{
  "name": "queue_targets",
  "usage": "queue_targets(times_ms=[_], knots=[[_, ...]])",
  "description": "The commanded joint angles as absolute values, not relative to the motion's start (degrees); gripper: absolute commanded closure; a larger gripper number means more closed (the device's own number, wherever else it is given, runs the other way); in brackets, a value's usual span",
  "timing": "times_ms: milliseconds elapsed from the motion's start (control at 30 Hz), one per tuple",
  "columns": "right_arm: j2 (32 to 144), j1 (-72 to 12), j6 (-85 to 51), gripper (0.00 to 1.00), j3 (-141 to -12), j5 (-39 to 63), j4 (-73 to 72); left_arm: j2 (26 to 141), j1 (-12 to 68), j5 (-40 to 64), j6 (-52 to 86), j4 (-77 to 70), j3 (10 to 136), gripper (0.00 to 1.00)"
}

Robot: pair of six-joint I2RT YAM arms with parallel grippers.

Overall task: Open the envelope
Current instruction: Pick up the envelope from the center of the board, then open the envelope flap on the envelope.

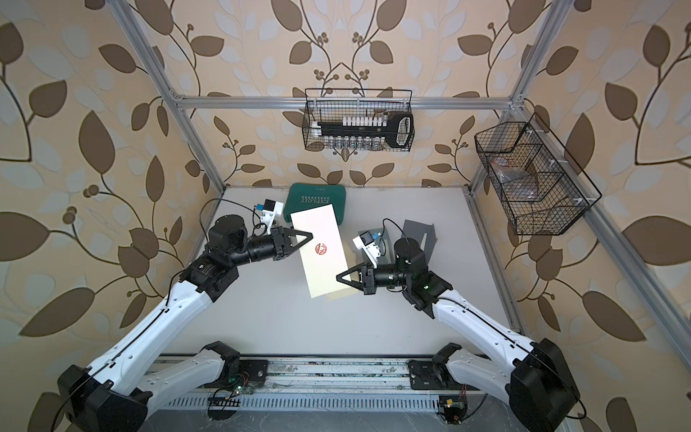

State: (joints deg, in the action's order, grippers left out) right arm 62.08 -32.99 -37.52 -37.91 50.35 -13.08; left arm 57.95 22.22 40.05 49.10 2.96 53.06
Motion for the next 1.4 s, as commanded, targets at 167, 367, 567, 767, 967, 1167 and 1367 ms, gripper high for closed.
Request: queue_targets(times_ms=[167,367,567,767,967,1167,1367], knots=[[62.53,-33.27,-37.46,0.93,-37.39,49.00,-13.01,56.43,22.76,38.92,47.50,4.50,53.68,1.00],[60.45,-32.75,-35.74,0.73,-37.84,42.86,-6.70,56.12,22.76,36.91,44.48,9.00,54.27,1.00],[57.58,-29.91,-35.57,0.64,-37.53,36.34,-1.65,55.16,22.93,33.41,40.46,15.07,55.56,1.00],[53.90,-28.10,-39.31,0.36,-38.87,22.34,8.19,55.17,26.29,24.31,34.91,22.41,57.62,1.00],[53.06,-23.30,-47.36,0.02,-41.04,17.74,15.35,53.90,34.17,9.27,30.08,24.72,57.07,1.00],[51.95,-19.90,-57.91,0.02,-37.19,20.70,12.48,54.08,41.95,-0.73,26.98,22.48,55.79,1.00],[53.55,-20.88,-56.59,0.10,-39.99,22.00,13.25,58.02,52.06,-13.31,24.88,22.35,57.17,1.00]])
